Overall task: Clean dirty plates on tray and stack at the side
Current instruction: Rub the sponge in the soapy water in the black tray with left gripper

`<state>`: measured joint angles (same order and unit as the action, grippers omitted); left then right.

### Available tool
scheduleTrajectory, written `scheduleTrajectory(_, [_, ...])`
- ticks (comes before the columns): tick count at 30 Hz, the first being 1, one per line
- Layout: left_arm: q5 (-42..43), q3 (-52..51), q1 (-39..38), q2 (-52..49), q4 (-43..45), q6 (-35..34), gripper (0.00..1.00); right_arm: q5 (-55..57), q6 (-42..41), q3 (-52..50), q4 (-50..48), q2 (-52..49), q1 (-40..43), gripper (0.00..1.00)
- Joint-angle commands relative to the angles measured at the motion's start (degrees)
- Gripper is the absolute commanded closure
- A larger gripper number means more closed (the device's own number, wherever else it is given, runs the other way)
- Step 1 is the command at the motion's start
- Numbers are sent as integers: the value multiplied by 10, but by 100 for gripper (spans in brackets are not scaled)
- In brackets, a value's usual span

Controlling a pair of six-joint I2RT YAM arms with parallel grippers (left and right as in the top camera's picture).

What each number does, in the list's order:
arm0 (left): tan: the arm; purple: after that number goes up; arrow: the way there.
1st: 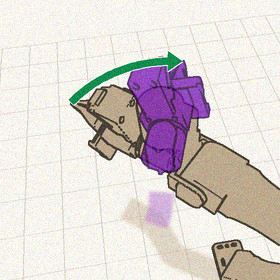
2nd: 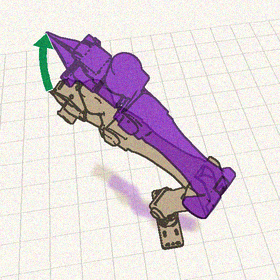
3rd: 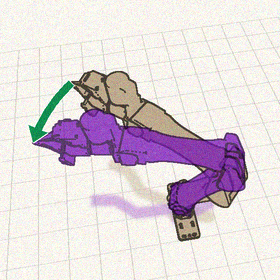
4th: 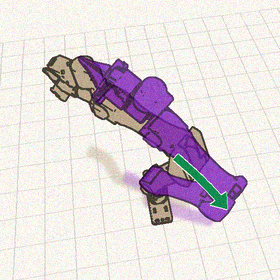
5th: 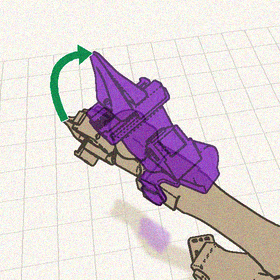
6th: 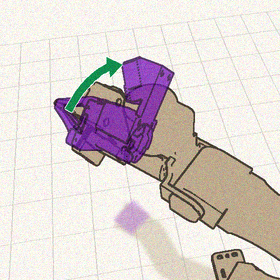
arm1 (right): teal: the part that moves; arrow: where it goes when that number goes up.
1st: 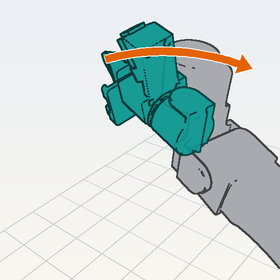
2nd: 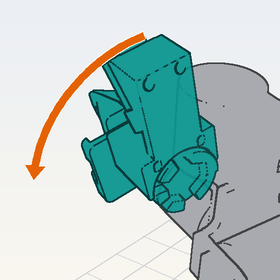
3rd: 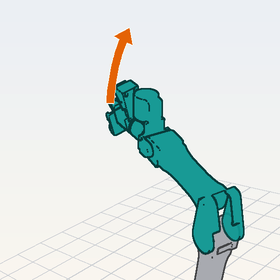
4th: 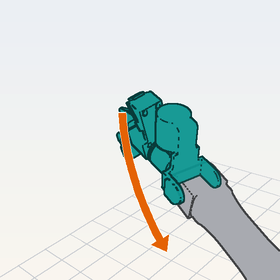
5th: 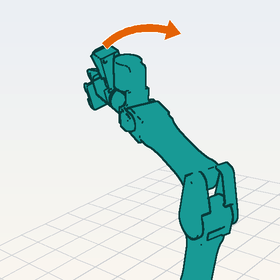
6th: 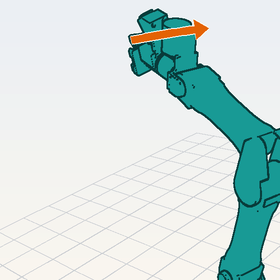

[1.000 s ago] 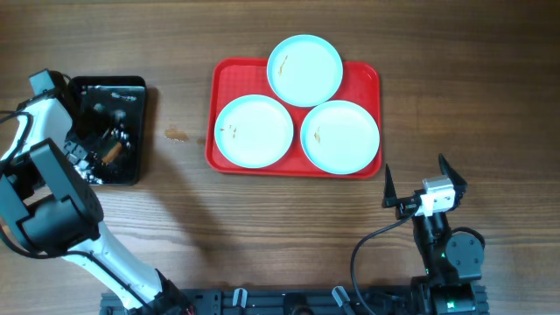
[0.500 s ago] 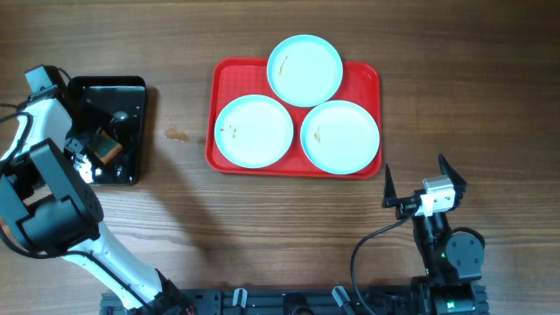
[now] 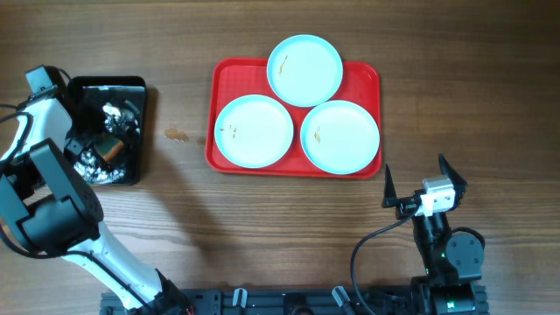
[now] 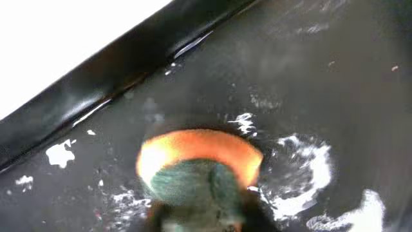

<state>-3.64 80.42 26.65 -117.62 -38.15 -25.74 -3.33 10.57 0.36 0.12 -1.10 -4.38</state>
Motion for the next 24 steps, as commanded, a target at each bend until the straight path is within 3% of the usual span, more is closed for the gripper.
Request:
scheduleTrajectory(1, [-9,2,2,7,-21,0,0,6,-2,-1,-2,7,3,0])
scheduleTrajectory(10, [5,2,2,7,-70,0,1,6,-2,-1,-2,7,3,0])
scheduleTrajectory(12, [26,2,2,7,-74,0,10,6,-2,-1,-2,7,3,0])
scheduleTrajectory(13, [42,2,2,7,-76,0,17,6,-2,-1,-2,7,3,0])
scheduleTrajectory(15, [57,2,2,7,-76,0,40,6,-2,-1,-2,7,3,0])
scheduleTrajectory(16, [57,2,2,7,-76,0,55,6,-2,-1,-2,7,3,0])
scheduleTrajectory(17, [57,2,2,7,-76,0,81,6,-2,-1,-2,7,3,0])
scheduleTrajectory(18, [57,2,2,7,-76,0,94,6,-2,-1,-2,7,3,0])
scheduleTrajectory(22, [57,2,2,7,-76,0,96,6,-2,-1,-2,7,3,0])
scheduleTrajectory(23, [57,2,2,7,-76,0,88,6,-2,-1,-2,7,3,0])
scheduleTrajectory(24, [57,2,2,7,-75,0,60,6,-2,-1,-2,7,3,0])
